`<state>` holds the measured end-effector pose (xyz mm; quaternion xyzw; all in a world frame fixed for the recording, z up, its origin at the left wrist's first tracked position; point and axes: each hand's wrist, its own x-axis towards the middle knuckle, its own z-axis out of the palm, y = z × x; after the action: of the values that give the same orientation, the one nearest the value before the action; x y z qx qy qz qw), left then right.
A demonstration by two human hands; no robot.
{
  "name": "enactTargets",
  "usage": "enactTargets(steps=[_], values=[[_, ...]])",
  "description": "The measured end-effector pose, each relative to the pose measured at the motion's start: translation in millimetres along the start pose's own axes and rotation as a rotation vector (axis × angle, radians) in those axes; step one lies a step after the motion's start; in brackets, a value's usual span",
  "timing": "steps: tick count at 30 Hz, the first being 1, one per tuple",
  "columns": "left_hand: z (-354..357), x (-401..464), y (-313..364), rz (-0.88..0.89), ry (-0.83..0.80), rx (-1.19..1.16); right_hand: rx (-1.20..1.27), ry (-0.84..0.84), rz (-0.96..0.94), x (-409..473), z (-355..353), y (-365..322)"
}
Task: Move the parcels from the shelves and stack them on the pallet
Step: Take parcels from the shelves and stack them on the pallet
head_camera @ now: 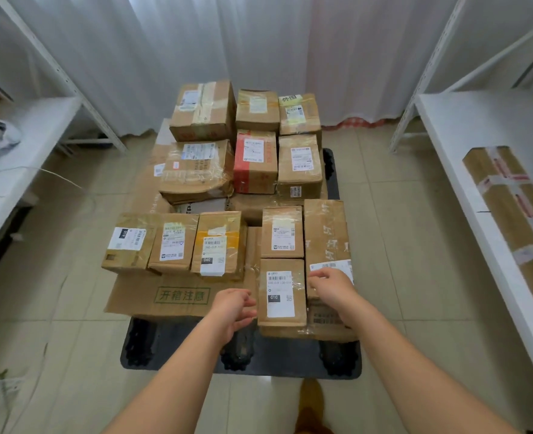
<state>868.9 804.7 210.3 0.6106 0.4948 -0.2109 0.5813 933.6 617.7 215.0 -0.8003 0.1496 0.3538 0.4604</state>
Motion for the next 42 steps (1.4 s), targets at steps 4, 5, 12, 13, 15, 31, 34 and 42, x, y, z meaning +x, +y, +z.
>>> enactTargets(steps=[4,5,12,13,15,31,34,42], values=[[-10,-33,-12,0.054,-0.059,0.016,0.036,0.059,-0.025,-38,8,4],[-13,-40,-14,0.062,-0.078,0.02,0.044,0.073,-0.028,-46,11,6],[-52,-109,-29,0.119,-0.174,-0.054,0.131,0.103,-0.027,-130,51,26],[-55,-117,-31,0.134,-0.168,-0.057,0.138,0.114,-0.034,-143,52,30],[-56,-133,-33,0.154,-0.161,-0.053,0.164,0.151,-0.04,-166,49,39],[131,-313,-93,0.272,-0.664,0.287,0.471,0.639,0.017,-388,-90,200],[175,-360,-128,0.308,-0.742,0.385,0.553,0.732,0.015,-442,-112,250],[288,-513,-287,0.323,-0.998,0.612,0.699,0.966,0.126,-627,-145,423]])
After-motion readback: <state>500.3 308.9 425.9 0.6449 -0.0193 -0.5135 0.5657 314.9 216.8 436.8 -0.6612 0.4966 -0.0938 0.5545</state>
